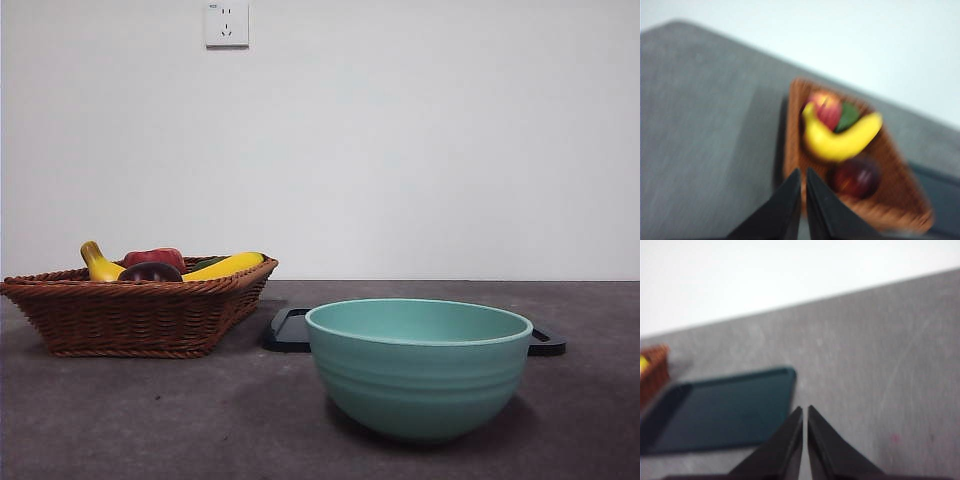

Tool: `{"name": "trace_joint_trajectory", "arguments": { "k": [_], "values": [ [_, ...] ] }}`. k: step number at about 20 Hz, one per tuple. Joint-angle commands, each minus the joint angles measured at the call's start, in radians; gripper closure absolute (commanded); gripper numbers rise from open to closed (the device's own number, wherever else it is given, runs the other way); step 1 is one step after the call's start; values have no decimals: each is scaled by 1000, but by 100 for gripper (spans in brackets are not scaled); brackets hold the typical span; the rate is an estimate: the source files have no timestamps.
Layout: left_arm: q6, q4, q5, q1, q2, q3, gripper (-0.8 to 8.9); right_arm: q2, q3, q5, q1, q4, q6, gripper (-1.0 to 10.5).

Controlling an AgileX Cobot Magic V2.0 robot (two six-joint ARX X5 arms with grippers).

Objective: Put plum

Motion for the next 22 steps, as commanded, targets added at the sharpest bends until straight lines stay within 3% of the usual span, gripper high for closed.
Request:
{"name": "trace_joint_trajectory", "arguments": {
  "k": [1,5,11,22],
  "values": [
    [-50,-21,12,1,10,84,798,0,77,-1,-2,-30,29,941],
    [-47,-114,28,1,55,214,798,32,206,-4,-2,-109,27,941],
    [58,-307,116,1,181,431,798,159,429,-84,-1,-286,-54,941],
    [323,-656,378,0,515,761,799,502,801,-338,0,-659,-246,941]
  ]
}}
